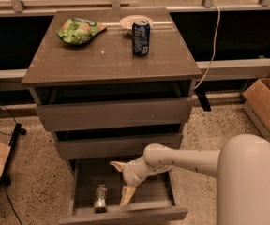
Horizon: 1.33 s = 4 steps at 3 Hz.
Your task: Pick 7up can from bottom drawer and place on counter
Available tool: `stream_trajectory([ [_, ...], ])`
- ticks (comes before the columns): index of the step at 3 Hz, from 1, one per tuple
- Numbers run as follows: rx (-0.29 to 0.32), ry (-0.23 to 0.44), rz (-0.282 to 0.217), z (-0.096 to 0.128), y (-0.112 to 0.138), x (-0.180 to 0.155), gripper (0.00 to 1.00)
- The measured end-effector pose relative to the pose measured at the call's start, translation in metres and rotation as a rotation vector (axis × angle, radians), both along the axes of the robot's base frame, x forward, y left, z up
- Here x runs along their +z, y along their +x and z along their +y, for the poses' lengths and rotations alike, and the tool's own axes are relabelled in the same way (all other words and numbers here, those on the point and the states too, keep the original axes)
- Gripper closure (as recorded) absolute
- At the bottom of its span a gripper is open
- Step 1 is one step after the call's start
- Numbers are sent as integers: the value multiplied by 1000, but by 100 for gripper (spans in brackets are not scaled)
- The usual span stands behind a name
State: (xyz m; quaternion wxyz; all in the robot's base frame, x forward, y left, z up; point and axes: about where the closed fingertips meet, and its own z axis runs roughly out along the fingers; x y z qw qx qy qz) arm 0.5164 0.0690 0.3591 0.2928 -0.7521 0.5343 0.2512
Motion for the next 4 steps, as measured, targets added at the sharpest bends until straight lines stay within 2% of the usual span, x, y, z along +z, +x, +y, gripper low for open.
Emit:
stream_trajectory([
  [1,-51,30,-79,12,25,-30,0],
  [2,-62,44,-145,28,57,-71,0],
  [4,-13,-8,-155,44,52,-91,0],
])
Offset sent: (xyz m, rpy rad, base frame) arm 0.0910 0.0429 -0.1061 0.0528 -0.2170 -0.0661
